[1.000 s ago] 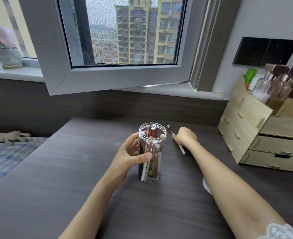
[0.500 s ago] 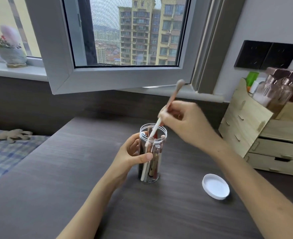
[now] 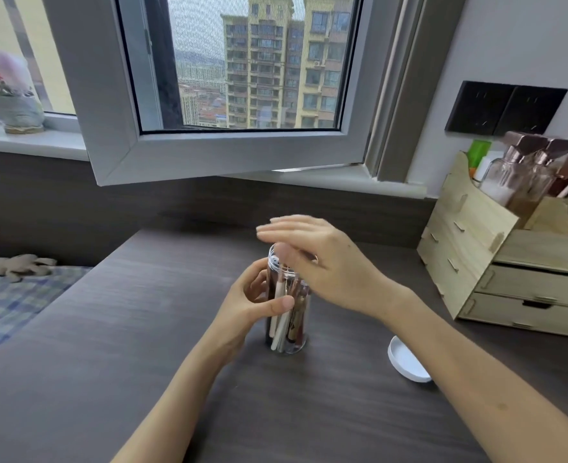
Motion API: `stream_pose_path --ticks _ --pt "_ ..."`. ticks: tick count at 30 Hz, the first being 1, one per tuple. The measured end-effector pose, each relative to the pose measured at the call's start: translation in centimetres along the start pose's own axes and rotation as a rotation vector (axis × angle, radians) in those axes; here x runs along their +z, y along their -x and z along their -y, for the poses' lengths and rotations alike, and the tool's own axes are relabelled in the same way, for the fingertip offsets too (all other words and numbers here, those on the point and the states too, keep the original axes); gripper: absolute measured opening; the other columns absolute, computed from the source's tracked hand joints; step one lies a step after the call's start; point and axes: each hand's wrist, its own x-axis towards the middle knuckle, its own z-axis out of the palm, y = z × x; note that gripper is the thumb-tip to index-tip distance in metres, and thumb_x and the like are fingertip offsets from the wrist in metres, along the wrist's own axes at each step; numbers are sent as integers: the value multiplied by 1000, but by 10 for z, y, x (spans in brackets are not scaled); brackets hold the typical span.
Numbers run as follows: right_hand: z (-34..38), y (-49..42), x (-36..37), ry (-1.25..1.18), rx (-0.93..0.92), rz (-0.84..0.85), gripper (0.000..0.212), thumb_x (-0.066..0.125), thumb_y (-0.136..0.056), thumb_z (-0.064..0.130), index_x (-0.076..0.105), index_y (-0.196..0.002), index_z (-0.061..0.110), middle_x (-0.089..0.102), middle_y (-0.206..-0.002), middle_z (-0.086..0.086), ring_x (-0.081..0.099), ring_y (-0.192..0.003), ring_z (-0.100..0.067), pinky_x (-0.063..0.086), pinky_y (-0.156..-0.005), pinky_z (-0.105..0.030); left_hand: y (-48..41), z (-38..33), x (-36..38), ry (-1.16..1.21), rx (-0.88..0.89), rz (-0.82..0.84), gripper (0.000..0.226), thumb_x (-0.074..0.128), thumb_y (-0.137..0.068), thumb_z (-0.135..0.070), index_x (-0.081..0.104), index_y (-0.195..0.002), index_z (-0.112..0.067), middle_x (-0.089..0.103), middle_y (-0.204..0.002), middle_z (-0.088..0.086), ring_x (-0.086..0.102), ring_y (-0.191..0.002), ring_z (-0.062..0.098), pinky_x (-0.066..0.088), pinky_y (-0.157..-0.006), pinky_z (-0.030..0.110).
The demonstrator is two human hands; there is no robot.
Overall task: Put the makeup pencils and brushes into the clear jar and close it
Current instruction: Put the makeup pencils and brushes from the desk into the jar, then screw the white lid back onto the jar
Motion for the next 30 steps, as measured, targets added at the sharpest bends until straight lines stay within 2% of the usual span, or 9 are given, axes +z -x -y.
stream_pose_path --ticks 4,8,11,13,15,18,20,25,30 --pt "-4 9 12 187 15 89 50 31 -90 40 64 -120 18 61 -131 1 43 -135 -15 22 -115 -40 1 0 1 -3 12 -11 60 78 -63 -24 60 -120 -22 70 -115 -1 63 -110 15 52 -86 28" --pt "0 13 7 -15 86 174 54 32 -96 35 27 -146 16 34 -149 8 22 -143 -8 1 -121 -32 1 1 1 -11 10 -5 63 79 -63 -25 58 -123 -22 69 -118 0 62 -113 17 48 -92 36" --pt "-7 22 -13 -383 283 -14 42 39 -99 27 40 -140 22 45 -138 14 43 -131 -3 29 -106 -11 1 2 1 1 14 -13 70 79 -60 -25 57 -126 -19 67 -123 9 60 -117 25 45 -101 42" --pt "-29 38 -27 -331 449 -157 26 48 -95 28 59 -118 29 66 -116 9 60 -111 -4 44 -95 -19 1 2 0 0 15 -10 72 79 -58 -26 56 -126 -17 66 -123 12 60 -116 26 45 -100 41" --pt "-53 64 -41 10 644 61 28 55 -88 39 61 -113 30 69 -107 8 63 -104 -10 48 -92 -30 1 2 1 1 9 -2 72 79 -57 -27 56 -125 -18 67 -119 10 62 -111 23 47 -94 37" --pt "-72 105 -45 290 819 635 67 63 -77 54 41 -137 32 50 -136 6 47 -124 -14 41 -100 -30 1 0 3 2 8 -1 72 80 -57 -29 57 -124 -19 69 -114 5 64 -106 18 47 -88 32" --pt "-73 122 -42 313 846 740 80 66 -70 56 33 -140 37 43 -135 5 41 -127 -16 40 -101 -32 2 0 6 -4 12 3 71 80 -56 -30 57 -123 -20 69 -114 5 64 -106 18 47 -88 31" --pt "-72 128 -36 282 775 621 59 68 -73 50 47 -128 42 45 -111 4 48 -109 -15 42 -86 -25 4 1 13 -9 22 19 72 79 -58 -30 56 -125 -20 67 -119 9 64 -108 19 49 -89 32" --pt "-45 88 -39 -644 687 -156 31 74 -78 23 55 -103 21 60 -98 3 62 -92 -9 52 -82 -24 6 1 15 4 25 11 71 80 -57 -28 56 -124 -17 68 -117 9 65 -106 17 49 -86 29"
